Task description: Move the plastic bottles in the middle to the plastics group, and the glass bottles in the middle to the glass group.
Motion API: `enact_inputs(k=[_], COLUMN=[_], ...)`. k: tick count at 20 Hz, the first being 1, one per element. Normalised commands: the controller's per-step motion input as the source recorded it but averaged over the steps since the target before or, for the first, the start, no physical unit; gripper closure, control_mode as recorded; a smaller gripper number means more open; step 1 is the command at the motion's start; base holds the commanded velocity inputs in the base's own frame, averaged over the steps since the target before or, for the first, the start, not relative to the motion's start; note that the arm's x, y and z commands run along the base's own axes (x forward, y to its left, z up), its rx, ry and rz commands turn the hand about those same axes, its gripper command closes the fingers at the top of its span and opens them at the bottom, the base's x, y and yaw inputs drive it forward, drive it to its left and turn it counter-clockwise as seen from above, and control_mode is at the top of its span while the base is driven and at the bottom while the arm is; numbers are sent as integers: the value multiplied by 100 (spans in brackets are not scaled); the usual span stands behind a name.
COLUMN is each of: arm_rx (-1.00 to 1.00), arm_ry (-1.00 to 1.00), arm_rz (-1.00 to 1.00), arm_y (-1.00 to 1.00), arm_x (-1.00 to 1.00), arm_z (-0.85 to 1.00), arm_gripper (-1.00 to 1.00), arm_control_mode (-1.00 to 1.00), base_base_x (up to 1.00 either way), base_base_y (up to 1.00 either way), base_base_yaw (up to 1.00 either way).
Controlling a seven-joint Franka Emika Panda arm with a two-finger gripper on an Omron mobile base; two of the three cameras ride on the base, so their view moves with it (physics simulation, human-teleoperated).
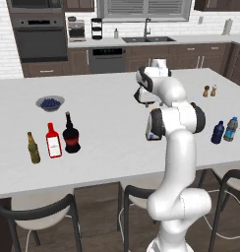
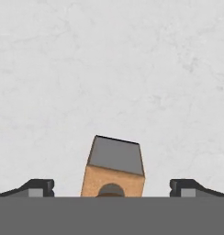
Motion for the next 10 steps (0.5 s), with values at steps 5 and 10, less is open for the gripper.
enact_inputs(k=[5,10], arm_rx=[0,0], arm_ry=[0,0], arm_rz=[0,0], arm_y=[0,0], arm_x=[-34,-36], arm_z=[0,-1], arm_gripper=[-100,-100], arm_control_mode=[-100,-100], base_base_x=[0,0], base_base_y=[0,0], base_base_yaw=[0,0])
